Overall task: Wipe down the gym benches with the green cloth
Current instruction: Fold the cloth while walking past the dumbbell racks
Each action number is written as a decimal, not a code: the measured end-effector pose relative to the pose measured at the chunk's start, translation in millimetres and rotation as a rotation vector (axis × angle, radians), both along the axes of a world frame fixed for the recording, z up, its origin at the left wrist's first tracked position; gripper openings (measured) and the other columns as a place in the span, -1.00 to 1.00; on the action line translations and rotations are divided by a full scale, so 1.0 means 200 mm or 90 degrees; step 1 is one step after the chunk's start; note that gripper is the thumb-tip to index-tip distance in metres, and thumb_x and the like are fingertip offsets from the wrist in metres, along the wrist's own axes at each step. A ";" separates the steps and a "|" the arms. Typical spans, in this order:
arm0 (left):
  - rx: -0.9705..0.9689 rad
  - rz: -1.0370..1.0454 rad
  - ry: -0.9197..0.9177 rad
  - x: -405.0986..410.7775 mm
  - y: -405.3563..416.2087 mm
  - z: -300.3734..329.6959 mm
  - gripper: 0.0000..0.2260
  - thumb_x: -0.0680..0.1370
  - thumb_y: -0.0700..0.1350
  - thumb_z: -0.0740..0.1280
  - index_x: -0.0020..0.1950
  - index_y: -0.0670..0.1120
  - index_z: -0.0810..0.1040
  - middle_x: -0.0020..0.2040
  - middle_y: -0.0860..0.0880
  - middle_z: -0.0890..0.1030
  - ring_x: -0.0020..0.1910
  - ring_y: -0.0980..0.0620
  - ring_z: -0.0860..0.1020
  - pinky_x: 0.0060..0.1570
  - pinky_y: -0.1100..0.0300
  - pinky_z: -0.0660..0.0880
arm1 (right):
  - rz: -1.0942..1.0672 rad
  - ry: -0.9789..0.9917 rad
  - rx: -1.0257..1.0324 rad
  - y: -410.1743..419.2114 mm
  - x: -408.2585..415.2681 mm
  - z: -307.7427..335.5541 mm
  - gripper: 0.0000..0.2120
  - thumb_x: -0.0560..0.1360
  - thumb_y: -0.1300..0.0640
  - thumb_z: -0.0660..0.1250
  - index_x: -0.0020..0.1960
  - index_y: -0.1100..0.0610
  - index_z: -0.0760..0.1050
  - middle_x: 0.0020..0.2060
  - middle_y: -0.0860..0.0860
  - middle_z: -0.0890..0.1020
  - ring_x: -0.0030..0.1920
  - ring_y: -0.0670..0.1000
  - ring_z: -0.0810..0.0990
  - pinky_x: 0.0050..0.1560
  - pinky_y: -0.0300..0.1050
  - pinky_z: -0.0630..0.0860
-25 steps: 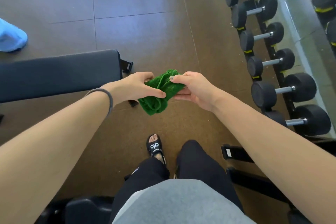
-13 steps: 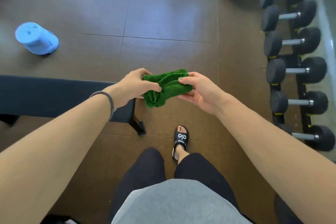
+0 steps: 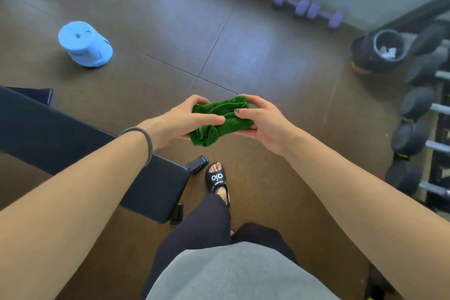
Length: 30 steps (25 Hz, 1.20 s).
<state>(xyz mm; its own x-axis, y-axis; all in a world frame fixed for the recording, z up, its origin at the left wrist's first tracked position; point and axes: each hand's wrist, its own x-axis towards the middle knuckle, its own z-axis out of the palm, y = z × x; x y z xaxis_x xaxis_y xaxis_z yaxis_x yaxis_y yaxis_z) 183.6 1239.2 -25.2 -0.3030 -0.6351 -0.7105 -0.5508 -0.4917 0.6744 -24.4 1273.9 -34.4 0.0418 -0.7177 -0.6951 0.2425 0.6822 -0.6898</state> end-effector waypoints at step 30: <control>0.054 0.532 -0.003 1.20 -2.59 -0.16 -0.32 0.40 -0.44 0.35 0.39 0.12 0.40 0.23 -0.09 0.50 0.23 -0.13 0.54 0.24 -0.19 0.58 | 0.420 0.010 0.029 -3.37 1.39 -0.29 -0.64 0.57 0.40 0.33 0.32 0.15 0.53 0.19 0.24 0.66 0.11 0.19 0.71 0.11 0.18 0.67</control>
